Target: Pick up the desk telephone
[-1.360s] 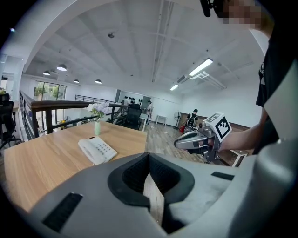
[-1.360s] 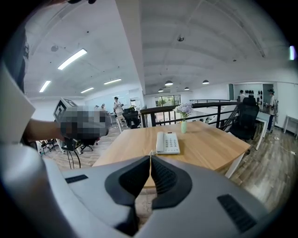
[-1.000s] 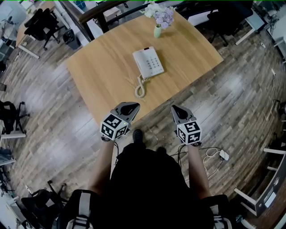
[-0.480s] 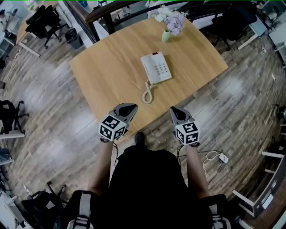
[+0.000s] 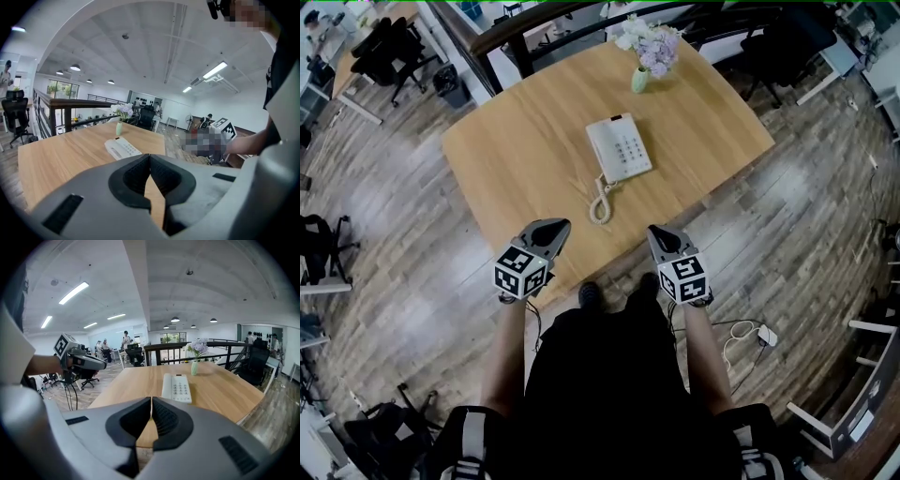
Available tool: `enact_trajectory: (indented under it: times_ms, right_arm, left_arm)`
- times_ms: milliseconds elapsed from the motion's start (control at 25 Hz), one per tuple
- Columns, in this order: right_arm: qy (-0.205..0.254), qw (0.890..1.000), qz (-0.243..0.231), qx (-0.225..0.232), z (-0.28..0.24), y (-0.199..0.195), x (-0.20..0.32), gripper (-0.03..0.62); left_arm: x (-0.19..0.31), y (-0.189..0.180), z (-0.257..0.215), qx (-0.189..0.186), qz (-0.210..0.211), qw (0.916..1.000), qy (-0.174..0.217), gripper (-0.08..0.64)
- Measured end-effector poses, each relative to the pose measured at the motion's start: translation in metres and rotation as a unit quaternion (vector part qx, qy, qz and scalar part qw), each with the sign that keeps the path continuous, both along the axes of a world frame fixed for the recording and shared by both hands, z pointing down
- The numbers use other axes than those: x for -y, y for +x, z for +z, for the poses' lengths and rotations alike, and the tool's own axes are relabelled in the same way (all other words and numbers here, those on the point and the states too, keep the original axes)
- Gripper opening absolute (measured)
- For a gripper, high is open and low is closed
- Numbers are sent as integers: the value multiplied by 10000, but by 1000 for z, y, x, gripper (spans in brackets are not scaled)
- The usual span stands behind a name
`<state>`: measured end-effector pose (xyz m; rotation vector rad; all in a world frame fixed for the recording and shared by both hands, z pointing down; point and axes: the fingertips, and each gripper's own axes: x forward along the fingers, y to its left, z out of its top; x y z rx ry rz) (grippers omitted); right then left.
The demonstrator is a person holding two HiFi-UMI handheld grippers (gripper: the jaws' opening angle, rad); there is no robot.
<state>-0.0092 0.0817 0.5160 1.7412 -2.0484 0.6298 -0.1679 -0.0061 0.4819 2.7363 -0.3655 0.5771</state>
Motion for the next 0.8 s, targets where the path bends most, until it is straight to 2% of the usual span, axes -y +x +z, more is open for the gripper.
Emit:
enact_trajectory:
  times_ms: [80,200,360,560,800]
  right_arm:
    - [37,10000,6,-49,-2,25,-3,26]
    - [99,9999,33,109,-6,62,-5,26]
    - [6,9999,-120,89,-1,96,-6,26]
    - [-64,9993,-337,140,9,139,-16,26]
    - [-20,9979,-640,105,7,173,-18,26]
  left_arm:
    - [-4,10,-4,-95,-168,9998,-55,21]
    - [-8,26,-6,-146,-437,9989,-101,21]
    - [-14,39,-10,-325,-827,9955,-322,21]
    - [-27,65,-11,-309,-1221,9916,-287,21]
    - [-44,95,-14,-388,-1535,9871,-247,21]
